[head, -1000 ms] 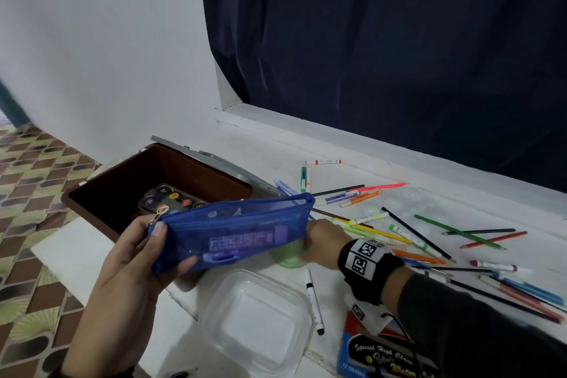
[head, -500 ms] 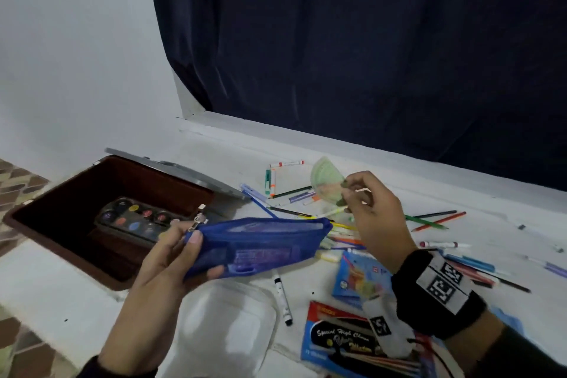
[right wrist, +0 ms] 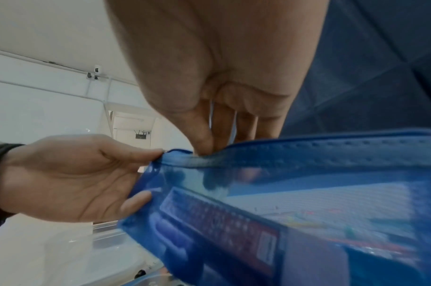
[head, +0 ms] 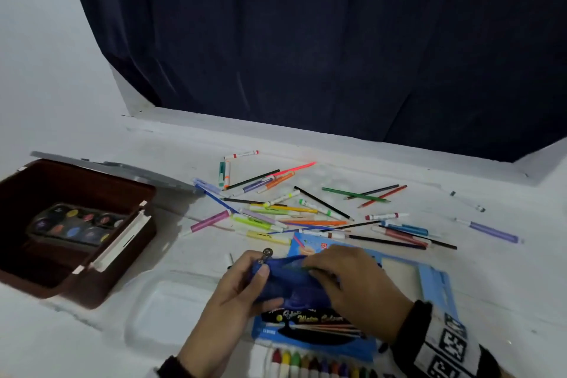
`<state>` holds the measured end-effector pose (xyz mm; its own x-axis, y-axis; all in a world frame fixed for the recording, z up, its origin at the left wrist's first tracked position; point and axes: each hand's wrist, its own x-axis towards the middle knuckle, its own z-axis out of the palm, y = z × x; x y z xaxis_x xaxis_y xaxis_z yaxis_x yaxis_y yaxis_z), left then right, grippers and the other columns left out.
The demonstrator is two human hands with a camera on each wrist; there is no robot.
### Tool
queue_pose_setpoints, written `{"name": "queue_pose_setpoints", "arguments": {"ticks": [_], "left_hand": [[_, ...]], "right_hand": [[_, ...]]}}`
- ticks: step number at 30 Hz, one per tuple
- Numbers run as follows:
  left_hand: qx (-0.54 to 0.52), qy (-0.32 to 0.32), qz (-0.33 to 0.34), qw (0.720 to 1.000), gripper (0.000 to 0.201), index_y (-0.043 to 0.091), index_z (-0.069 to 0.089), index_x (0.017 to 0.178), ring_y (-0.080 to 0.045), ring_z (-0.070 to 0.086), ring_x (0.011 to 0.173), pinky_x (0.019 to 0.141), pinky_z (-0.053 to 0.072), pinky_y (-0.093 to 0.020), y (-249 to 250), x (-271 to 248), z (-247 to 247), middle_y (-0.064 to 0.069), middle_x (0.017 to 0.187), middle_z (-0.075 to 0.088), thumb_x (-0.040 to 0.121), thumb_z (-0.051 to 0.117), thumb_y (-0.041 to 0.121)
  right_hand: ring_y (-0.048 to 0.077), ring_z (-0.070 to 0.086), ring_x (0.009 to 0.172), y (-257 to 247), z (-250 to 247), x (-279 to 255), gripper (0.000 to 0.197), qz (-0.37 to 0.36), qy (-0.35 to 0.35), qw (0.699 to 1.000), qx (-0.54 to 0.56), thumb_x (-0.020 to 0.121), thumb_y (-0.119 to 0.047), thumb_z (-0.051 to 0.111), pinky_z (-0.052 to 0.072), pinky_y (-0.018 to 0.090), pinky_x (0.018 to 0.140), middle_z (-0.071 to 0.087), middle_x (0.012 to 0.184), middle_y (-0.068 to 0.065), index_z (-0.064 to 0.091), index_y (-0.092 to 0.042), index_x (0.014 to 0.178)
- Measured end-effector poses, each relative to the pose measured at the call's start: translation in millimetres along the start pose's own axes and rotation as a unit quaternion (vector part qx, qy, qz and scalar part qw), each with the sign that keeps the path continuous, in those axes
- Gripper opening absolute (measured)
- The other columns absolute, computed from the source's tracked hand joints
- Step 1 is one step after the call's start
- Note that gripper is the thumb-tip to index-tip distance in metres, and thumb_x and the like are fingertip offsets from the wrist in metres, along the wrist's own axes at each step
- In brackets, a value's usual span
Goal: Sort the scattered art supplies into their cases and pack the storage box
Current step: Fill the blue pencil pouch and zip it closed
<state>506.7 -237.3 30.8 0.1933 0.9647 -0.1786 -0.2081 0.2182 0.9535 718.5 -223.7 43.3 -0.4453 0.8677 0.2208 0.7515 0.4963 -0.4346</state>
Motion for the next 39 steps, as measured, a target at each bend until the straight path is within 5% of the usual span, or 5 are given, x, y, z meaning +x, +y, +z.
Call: {"name": "queue_pose_setpoints", "arguments": {"ticks": [5, 9, 16, 26, 39], "left_hand": [[0.062, -0.042, -0.024, 0.997, 0.012, 0.0, 0.06, 0.105, -0.021, 0.071, 0.095, 0.085, 0.058, -0.03, -19.3, 0.2, -1.6, -0.006, 0.097, 0.074, 0.094, 0.058, 0.004], [0.148, -0.048, -0.015, 0.988, 0.024, 0.009, 0.065, 0.109, -0.02, 0.07, 0.104, 0.088, 0.058, -0.032, -21.7, -2.5, -8.2, -0.005, 0.107, 0.074, 0.086, 0.07, 0.007], [0.226, -0.01, 0.026, 0.974, 0.027, 0.019, 0.074, 0.104, -0.014, 0.072, 0.097, 0.079, 0.057, -0.02, -18.1, -11.3, -18.5, 0.002, 0.095, 0.078, 0.09, 0.065, -0.003], [0.244, 0.018, 0.092, 0.965, 0.016, 0.021, 0.079, 0.089, -0.015, 0.073, 0.09, 0.075, 0.058, -0.024, -5.0, -12.8, -3.6, 0.0, 0.084, 0.077, 0.08, 0.078, 0.007], [0.269, -0.039, 0.113, 0.956, 0.022, 0.037, 0.077, 0.081, -0.01, 0.072, 0.082, 0.074, 0.061, -0.028, -4.9, -14.8, 1.4, 0.005, 0.08, 0.077, 0.075, 0.079, 0.015]], "right_hand": [[0.02, 0.063, 0.089, 4.8, 1.4, -4.9, 0.034, 0.089, -0.204, 0.974, -0.041, 0.094, -0.011, 0.038, 0.054, 0.043, 0.079, 0.068, 0.102, 0.0, 0.067, -0.023, 0.108], [0.015, 0.053, 0.078, -1.2, -6.1, -4.8, 0.025, 0.058, -0.131, 0.988, -0.062, 0.099, -0.025, 0.041, 0.046, 0.039, 0.076, 0.057, 0.082, -0.005, 0.058, -0.022, 0.081], [0.017, 0.056, 0.09, -6.6, -14.0, 4.9, 0.022, 0.08, -0.138, 0.982, -0.104, 0.096, -0.022, 0.049, 0.045, 0.035, 0.086, 0.065, 0.094, -0.003, 0.071, -0.021, 0.092], [0.013, 0.058, 0.072, -36.9, -3.1, 12.5, 0.03, 0.043, 0.013, 0.985, 0.165, 0.089, -0.049, 0.063, 0.052, 0.037, 0.07, 0.061, 0.074, -0.006, 0.064, -0.02, 0.083], [0.007, 0.062, 0.083, -24.9, -11.3, -17.3, 0.005, 0.085, -0.025, 0.978, 0.189, 0.091, -0.03, 0.067, 0.053, 0.024, 0.077, 0.066, 0.084, -0.012, 0.07, -0.028, 0.094]]}}
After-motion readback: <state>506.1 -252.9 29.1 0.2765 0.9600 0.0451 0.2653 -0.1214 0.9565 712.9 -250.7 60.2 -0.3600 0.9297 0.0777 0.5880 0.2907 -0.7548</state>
